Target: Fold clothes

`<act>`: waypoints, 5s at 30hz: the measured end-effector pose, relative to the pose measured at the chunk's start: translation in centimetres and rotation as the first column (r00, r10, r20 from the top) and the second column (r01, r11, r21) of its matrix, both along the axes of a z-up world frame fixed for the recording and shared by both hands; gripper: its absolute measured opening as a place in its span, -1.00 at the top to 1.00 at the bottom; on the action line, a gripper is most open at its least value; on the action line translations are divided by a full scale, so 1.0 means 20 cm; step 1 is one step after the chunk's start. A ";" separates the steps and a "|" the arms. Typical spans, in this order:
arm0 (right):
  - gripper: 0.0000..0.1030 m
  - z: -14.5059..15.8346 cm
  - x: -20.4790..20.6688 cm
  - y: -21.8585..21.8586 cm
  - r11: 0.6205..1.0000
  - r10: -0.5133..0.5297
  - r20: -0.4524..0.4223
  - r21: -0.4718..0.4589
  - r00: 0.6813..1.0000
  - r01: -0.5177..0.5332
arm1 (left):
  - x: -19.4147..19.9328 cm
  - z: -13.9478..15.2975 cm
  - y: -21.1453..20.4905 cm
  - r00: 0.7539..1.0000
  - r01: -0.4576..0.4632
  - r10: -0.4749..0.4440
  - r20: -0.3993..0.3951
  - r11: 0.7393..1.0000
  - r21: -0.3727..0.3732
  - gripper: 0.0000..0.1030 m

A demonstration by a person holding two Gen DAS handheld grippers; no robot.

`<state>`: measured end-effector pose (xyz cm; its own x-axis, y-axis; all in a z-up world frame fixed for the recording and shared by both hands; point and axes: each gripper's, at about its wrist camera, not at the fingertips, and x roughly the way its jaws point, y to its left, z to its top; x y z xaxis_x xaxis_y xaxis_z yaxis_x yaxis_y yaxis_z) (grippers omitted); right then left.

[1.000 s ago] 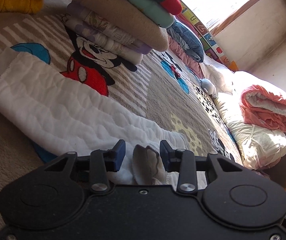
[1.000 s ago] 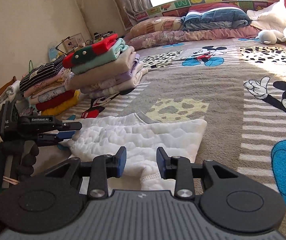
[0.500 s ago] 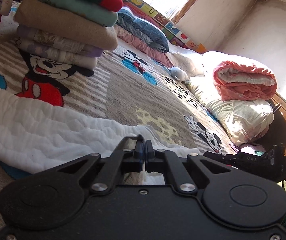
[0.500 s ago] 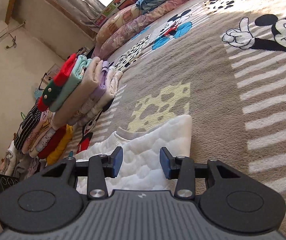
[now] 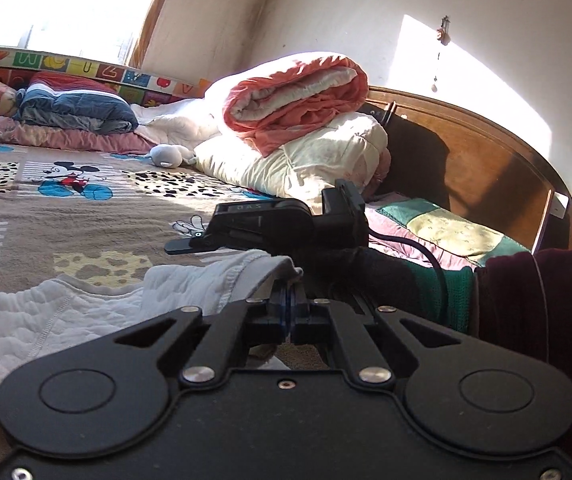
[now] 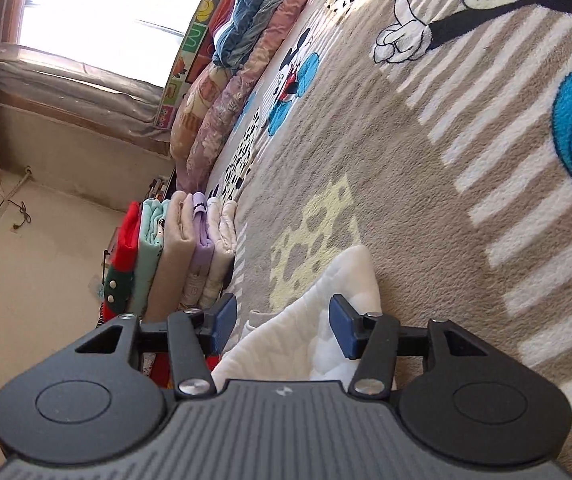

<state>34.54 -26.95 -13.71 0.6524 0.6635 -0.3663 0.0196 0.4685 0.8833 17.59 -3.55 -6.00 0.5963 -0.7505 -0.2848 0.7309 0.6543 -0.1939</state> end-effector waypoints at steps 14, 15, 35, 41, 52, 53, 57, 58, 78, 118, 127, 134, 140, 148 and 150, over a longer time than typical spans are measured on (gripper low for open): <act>0.14 0.09 0.01 0.01 0.986 0.084 0.003 -0.146 0.996 -0.083 | -0.12 -0.15 -0.11 0.965 0.246 -0.260 0.034 0.941 0.230 1.00; 0.24 0.08 0.01 0.00 0.985 0.085 0.003 -0.153 0.996 -0.083 | -0.12 -0.16 -0.12 0.963 0.252 -0.267 0.028 0.937 0.243 1.00; 0.43 0.06 -0.03 0.03 0.955 0.106 0.029 -0.283 0.994 -0.093 | -0.15 -0.26 -0.20 0.947 0.309 -0.319 -0.038 0.873 0.377 1.00; -0.09 0.21 -0.16 -0.03 0.908 0.117 0.123 -0.414 0.985 -0.057 | -0.16 -0.27 -0.19 0.937 0.344 -0.342 -0.073 0.862 0.374 0.86; 0.12 0.28 -0.88 -0.07 0.854 0.116 0.372 -0.511 0.921 0.099 | 0.00 -0.09 0.16 0.984 0.167 -0.163 -0.070 0.983 0.070 0.83; 0.15 0.27 -0.93 -0.05 0.851 0.122 0.391 -0.514 0.912 0.106 | 0.04 -0.09 0.18 0.992 0.104 -0.101 -0.079 0.994 0.037 0.83; 0.30 0.23 -1.09 0.14 0.781 0.233 0.444 -0.615 0.865 0.105 | 0.13 -0.09 0.07 0.996 -0.048 0.052 -0.071 0.997 0.067 0.83; 0.32 0.23 -1.10 0.16 0.770 0.255 0.439 -0.631 0.861 0.094 | 0.15 -0.09 0.03 0.995 -0.071 0.077 -0.062 0.994 0.088 0.83; 0.34 0.15 -1.08 0.25 0.710 0.385 0.381 -0.704 0.841 -0.006 | 0.40 -0.17 -0.21 0.989 -0.111 0.140 -0.056 0.929 0.354 0.83; 0.15 0.17 -1.28 0.28 0.728 0.381 0.452 -0.685 0.807 0.039 | 0.56 -0.05 -0.41 0.938 -0.246 0.341 -0.056 0.773 0.584 0.74; 0.14 0.17 -1.35 0.29 0.700 0.382 0.462 -0.710 0.800 0.076 | 0.24 -0.08 -0.34 0.946 -0.238 0.318 -0.060 0.809 0.537 0.74; 0.01 0.07 -1.29 0.31 0.705 0.393 0.403 -0.709 0.826 0.011 | 0.31 -0.22 -0.36 0.914 -0.266 0.387 -0.123 0.799 0.539 0.72; 0.01 0.15 -1.29 0.26 0.737 0.382 0.402 -0.675 0.832 -0.012 | 0.22 -0.11 -0.23 0.898 -0.323 0.418 -0.136 0.838 0.440 0.48; 0.00 0.33 -1.50 0.14 0.841 0.286 0.483 -0.541 0.828 0.025 | -0.18 -0.07 0.26 0.803 -0.496 0.538 -0.255 0.841 0.214 0.13; -0.03 0.35 -1.54 0.08 0.882 0.224 0.488 -0.470 0.844 0.037 | -0.27 -0.09 0.37 0.773 -0.535 0.570 -0.277 0.821 0.198 0.05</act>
<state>3.81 -25.38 -6.80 0.7713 0.5795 -0.2631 -0.4389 0.7837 0.4395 12.26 3.78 -7.86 0.7656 -0.2752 -0.5814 0.1490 0.9552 -0.2558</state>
